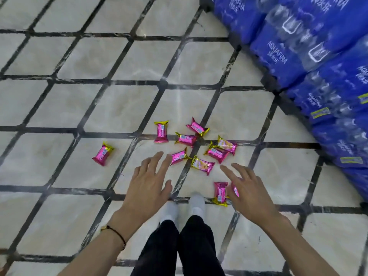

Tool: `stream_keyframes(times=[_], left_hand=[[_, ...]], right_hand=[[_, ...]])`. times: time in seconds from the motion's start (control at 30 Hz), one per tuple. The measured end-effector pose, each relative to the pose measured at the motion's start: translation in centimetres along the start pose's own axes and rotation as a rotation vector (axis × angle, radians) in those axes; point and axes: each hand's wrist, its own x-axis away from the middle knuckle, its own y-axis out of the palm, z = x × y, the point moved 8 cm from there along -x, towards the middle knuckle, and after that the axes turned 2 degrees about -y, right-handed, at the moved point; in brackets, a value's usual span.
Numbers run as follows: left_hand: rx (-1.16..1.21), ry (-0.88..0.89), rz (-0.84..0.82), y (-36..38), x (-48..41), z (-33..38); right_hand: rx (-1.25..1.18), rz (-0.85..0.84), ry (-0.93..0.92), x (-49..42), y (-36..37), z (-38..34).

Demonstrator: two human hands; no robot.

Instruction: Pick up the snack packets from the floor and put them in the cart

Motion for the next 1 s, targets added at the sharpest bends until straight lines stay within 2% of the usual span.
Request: stream_keyframes(times=[0.23,0.37,0.57,0.77,1.0], left_hand=[[-0.125,0.156,-0.023,22.0,-13.2,-6.1],[-0.216,0.17,-0.07,34.4,-19.2,-10.1],[-0.351,0.259,-0.162,47.0,-24.7,-13.2],[-0.369,0.296,-0.121,51.1,-27.2,-14.2],[-0.239,0.14,-0.075,44.7,-24.8,-13.6]], right_hand=[[-0.047,-0.029,0.022,-12.6,19.5,7.5],[0.04,-0.05,-0.035,-19.2,30.7,9.6],[0.263,-0.096,-0.018,-26.7,42.3,12.0],[0.325,-0.101,0.021,-28.8,45.6,12.7],[0.162,0.017,0.186,-25.9,38.7,12.3]])
